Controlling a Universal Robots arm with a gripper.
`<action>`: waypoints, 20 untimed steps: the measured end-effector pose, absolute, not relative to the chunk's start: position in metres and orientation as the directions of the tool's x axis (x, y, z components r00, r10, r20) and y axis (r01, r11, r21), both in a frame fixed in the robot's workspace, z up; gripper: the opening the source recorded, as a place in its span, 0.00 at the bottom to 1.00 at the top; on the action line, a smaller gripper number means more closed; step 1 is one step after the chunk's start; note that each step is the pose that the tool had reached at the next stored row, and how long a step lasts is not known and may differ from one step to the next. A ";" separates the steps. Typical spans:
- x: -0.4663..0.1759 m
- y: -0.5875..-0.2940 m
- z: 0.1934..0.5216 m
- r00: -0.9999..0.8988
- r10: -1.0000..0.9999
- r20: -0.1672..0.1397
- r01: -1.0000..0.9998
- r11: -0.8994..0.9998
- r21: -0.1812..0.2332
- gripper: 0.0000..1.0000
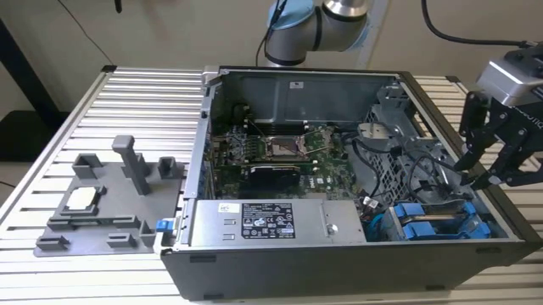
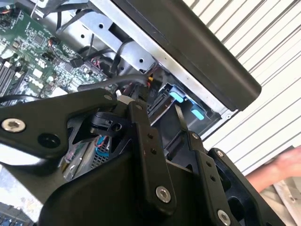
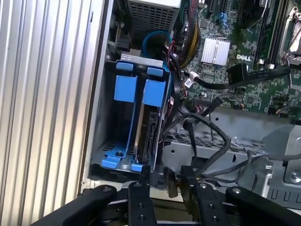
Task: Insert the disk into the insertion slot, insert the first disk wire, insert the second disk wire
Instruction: 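Insert the first disk wire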
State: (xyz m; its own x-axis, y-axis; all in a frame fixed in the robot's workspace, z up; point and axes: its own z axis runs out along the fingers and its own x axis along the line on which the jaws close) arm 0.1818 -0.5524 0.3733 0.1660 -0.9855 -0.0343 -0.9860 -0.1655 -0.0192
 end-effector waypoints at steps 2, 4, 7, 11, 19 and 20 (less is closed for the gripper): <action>0.183 -0.551 0.372 0.174 -0.984 -0.034 -0.985 -0.173 -0.019 0.40; 0.184 -0.550 0.371 0.180 -0.983 -0.035 -0.984 -0.179 -0.019 0.40; 0.189 -0.548 0.370 0.186 -0.982 -0.034 -0.983 -0.185 -0.019 0.40; 0.190 -0.544 0.369 0.189 -0.982 -0.025 -0.982 -0.189 -0.017 0.40; 0.190 -0.541 0.367 0.190 -0.982 -0.014 -0.982 -0.190 -0.014 0.40; 0.190 -0.541 0.367 0.190 -0.982 -0.013 -0.982 -0.190 -0.014 0.40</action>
State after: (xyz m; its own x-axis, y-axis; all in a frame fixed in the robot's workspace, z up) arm 0.1901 -0.5407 0.3670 0.1897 -0.9817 -0.0134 -0.9818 -0.1895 -0.0144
